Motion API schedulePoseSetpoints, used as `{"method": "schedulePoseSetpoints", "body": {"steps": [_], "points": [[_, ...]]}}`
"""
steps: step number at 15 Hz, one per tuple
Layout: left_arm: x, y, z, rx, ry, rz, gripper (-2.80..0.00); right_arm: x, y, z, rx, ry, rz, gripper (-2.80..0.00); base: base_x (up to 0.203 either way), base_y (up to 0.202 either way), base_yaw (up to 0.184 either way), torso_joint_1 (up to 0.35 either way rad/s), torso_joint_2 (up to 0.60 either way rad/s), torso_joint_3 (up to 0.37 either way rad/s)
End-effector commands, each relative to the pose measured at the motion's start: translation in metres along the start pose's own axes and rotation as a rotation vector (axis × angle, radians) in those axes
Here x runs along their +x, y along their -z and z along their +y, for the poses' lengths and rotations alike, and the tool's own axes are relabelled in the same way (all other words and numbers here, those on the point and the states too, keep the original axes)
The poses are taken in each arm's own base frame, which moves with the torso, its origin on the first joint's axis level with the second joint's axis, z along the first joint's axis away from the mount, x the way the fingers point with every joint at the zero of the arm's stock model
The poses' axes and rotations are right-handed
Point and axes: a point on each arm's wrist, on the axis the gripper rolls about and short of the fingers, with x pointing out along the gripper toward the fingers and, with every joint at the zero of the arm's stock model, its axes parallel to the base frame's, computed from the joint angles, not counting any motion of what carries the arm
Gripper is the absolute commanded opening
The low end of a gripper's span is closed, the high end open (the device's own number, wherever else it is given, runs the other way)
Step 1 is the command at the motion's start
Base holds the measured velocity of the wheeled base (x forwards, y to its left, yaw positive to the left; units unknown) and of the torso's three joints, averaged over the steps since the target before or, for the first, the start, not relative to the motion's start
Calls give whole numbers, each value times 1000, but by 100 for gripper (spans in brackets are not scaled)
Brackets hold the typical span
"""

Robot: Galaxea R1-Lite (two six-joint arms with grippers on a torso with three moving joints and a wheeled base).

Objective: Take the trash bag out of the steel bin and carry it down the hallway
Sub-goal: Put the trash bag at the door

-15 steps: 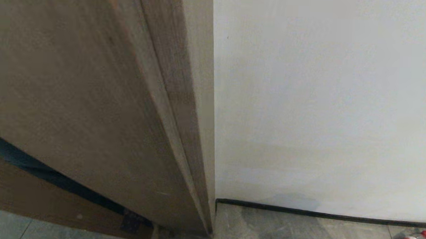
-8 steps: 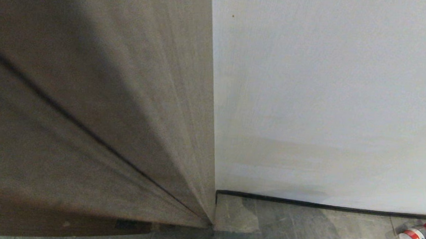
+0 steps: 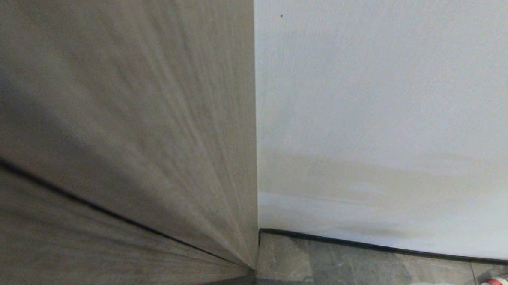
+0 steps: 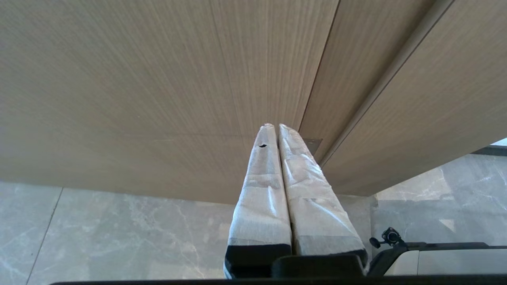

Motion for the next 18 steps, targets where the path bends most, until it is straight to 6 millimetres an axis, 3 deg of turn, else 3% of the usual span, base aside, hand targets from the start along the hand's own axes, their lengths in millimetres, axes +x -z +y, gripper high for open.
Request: {"method": "schedulePoseSetpoints", "body": {"steps": [1,4,6,8,12,15,18], "points": [[0,1,0,0,-1,4,-280,-9,-34,2,2,-2,3,-280,0,0,0,0,0,0],[0,0,0,0,-1,3,-280,6,-85,7,-4,7,214,-280,0,0,0,0,0,0],[0,1,0,0,-1,4,-280,36,-110,9,-12,14,419,-280,0,0,0,0,0,0],[0,1,0,1,-1,4,-280,77,-115,12,-10,-6,632,-280,0,0,0,0,0,0],[0,0,0,1,-1,3,-280,154,-88,14,7,-27,932,-280,0,0,0,0,0,0],[0,1,0,0,-1,4,-280,166,-44,10,-44,-30,1001,-280,0,0,0,0,0,0],[0,1,0,0,-1,3,-280,164,-21,7,-163,-27,1050,-280,0,0,0,0,0,0]]}}
